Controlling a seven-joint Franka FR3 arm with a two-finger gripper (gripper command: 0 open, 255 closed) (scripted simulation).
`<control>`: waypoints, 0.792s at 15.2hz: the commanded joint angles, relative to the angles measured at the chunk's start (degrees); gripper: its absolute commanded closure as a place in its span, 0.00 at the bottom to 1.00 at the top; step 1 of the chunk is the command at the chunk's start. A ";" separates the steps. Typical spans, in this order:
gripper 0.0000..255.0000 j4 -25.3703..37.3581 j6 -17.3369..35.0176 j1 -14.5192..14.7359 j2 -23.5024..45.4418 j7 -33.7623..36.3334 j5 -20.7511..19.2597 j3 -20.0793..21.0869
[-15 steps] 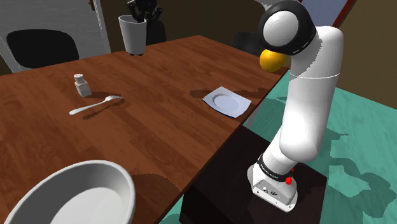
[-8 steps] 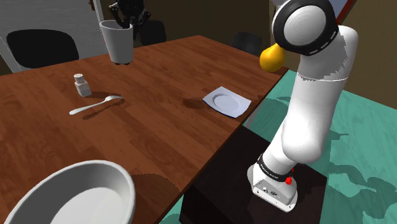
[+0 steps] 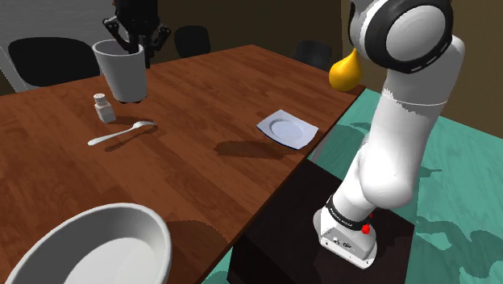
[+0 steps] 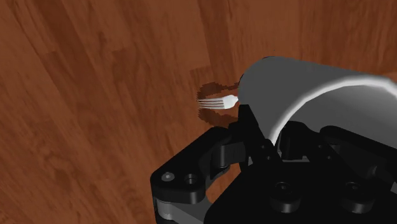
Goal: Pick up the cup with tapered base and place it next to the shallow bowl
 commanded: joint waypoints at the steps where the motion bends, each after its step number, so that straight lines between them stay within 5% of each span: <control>1: 1.00 0.91 -0.31 1.58 0.55 2.41 -0.60 0.81; 12: 1.00 6.84 -0.76 12.18 6.38 16.67 -5.23 5.20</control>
